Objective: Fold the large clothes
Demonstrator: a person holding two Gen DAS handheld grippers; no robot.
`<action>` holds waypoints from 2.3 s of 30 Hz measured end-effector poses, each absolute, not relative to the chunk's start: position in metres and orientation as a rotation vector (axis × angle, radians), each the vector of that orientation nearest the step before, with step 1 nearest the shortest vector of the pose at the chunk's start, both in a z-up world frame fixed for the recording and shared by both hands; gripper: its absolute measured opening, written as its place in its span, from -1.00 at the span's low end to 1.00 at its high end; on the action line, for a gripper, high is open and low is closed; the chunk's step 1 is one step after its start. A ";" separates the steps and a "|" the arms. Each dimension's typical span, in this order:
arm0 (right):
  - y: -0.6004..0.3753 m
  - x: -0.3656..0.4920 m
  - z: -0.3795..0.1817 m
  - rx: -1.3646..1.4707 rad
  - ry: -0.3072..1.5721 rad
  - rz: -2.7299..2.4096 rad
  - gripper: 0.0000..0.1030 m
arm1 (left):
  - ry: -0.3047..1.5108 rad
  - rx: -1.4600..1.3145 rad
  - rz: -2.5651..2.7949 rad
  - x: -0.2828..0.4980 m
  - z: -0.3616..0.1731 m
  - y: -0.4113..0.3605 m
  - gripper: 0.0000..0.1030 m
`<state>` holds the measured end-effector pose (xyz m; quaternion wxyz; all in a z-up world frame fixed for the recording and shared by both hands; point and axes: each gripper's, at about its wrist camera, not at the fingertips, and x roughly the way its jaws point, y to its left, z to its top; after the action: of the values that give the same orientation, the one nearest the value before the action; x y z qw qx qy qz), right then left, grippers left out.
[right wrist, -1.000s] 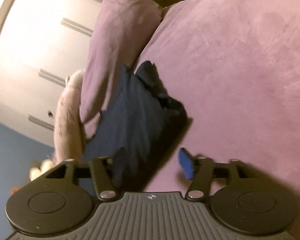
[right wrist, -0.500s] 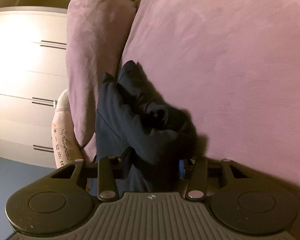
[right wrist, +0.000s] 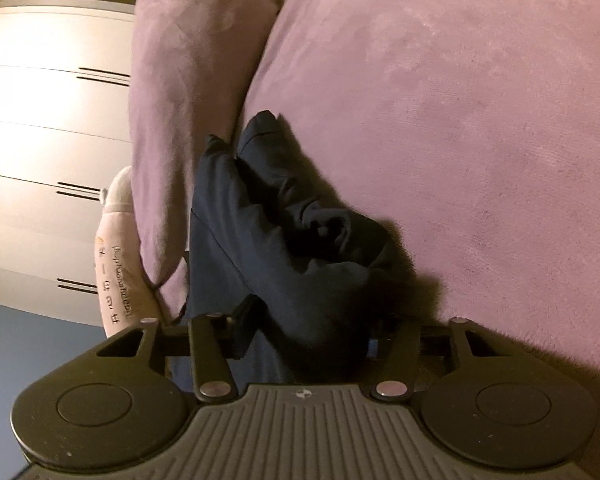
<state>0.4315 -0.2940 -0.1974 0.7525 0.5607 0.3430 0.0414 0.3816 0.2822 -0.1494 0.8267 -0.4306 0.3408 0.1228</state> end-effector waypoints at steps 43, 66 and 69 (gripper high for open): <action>-0.342 0.155 -0.126 0.877 0.832 0.051 -0.10 | 0.724 -0.839 0.173 0.089 -0.093 0.240 -0.17; -0.085 0.185 -0.087 0.185 0.713 0.479 -0.32 | 0.621 -1.158 0.120 0.113 -0.150 0.266 0.45; -0.067 0.189 -0.095 0.135 0.747 0.496 -0.31 | 0.623 -1.186 0.108 0.129 -0.158 0.273 0.35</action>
<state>0.1894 -0.0671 -0.0945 0.8990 0.0652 0.3607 0.2397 0.1286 0.2727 -0.1577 0.7826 -0.5492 0.2887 0.0498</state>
